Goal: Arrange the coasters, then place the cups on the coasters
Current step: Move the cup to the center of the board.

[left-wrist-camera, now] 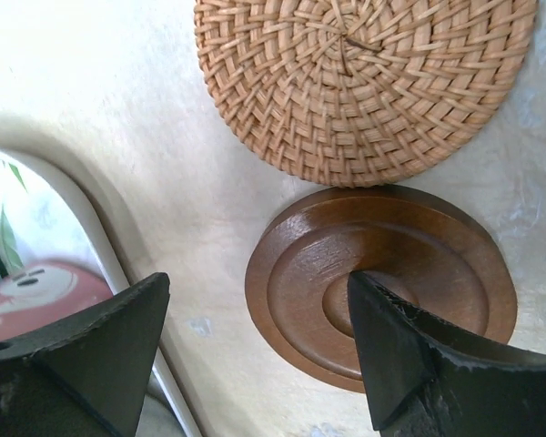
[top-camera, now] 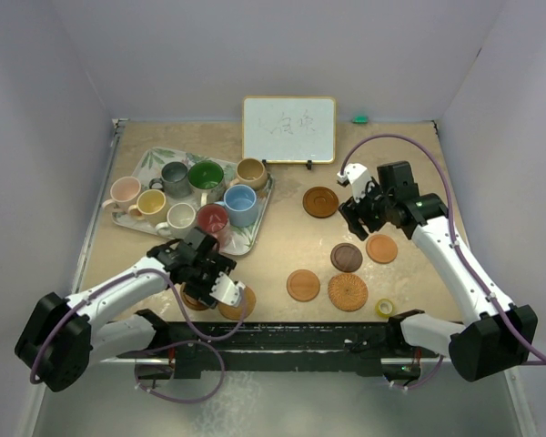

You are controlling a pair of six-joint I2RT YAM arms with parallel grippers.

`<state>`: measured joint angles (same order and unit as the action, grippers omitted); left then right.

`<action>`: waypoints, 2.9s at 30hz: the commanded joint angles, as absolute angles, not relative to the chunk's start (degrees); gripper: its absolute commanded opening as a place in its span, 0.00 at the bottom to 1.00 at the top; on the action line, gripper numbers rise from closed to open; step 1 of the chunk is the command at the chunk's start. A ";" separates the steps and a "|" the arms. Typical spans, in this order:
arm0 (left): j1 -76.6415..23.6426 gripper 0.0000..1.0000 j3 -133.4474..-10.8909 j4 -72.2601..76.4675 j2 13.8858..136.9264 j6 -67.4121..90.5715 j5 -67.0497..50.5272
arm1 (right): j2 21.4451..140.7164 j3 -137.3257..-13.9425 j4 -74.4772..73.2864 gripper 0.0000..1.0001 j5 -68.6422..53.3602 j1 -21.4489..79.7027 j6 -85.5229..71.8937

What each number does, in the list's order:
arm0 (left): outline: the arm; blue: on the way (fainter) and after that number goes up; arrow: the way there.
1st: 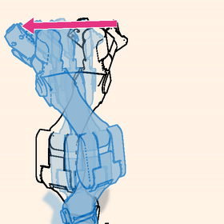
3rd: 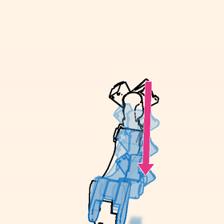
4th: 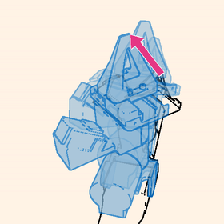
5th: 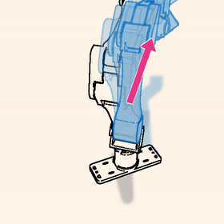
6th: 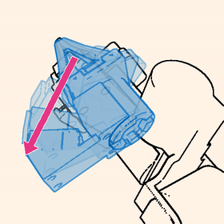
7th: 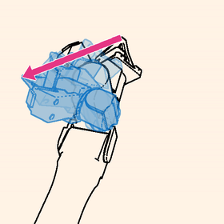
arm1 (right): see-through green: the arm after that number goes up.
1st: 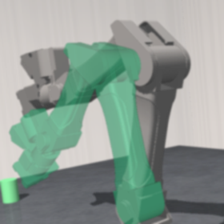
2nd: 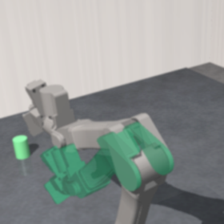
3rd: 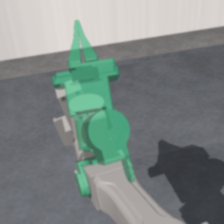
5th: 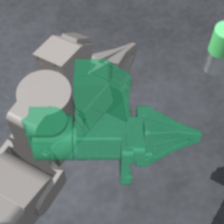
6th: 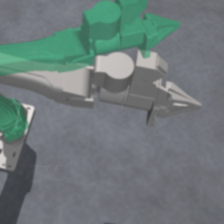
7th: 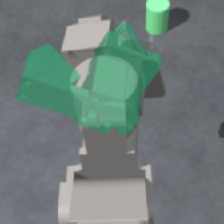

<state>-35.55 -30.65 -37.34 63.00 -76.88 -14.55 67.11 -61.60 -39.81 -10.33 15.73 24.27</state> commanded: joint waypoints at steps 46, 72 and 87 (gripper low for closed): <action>-44.11 0.87 -67.96 -6.68 98.35 -37.80 -18.43 | 65.06 -59.71 -30.77 0.76 -4.89 13.10 18.18; -25.91 0.96 -67.19 -12.76 71.09 -21.50 -4.45 | 67.38 -64.00 -28.51 1.00 -18.25 17.14 23.41; -19.34 0.93 -67.85 -21.79 60.38 -15.28 7.20 | 81.73 -64.54 -21.88 1.00 -6.84 33.11 20.49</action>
